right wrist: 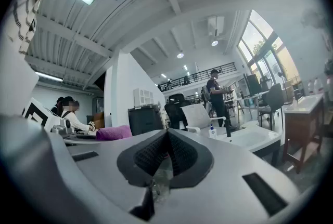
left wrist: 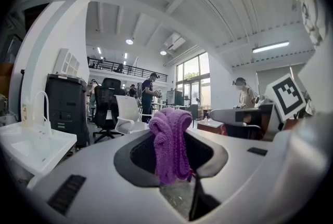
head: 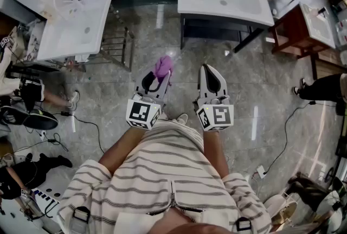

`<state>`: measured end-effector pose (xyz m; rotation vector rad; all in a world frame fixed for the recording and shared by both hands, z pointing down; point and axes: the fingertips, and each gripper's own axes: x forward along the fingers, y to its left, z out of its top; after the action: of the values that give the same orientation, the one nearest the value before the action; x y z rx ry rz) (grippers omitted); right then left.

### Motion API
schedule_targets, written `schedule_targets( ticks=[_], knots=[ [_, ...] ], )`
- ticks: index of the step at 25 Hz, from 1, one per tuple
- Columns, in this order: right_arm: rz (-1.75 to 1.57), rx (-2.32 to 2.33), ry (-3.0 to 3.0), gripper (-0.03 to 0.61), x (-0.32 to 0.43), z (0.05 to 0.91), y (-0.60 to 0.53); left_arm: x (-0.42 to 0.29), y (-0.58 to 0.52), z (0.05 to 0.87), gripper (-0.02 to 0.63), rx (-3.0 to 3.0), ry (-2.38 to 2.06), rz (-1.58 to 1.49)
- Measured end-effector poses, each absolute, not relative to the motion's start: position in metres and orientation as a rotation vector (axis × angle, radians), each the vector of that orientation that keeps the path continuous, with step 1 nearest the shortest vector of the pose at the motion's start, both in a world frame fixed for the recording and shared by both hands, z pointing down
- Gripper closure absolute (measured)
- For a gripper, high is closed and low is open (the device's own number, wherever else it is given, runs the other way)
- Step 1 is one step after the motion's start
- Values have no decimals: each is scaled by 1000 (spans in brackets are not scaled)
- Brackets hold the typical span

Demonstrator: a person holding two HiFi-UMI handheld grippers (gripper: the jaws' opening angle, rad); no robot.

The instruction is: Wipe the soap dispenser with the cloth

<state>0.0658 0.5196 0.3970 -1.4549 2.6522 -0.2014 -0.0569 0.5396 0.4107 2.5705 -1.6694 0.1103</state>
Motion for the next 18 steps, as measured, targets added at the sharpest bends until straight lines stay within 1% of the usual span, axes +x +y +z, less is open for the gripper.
schedule_targets(
  ticks=[10, 18],
  knots=[
    [-224, -1391, 2669, 569, 92, 399, 530, -19, 559, 420, 486, 2569, -1666, 126],
    [-244, -1399, 2683, 569, 99, 416, 495, -6, 524, 443, 486, 2561, -1630, 156]
  ],
)
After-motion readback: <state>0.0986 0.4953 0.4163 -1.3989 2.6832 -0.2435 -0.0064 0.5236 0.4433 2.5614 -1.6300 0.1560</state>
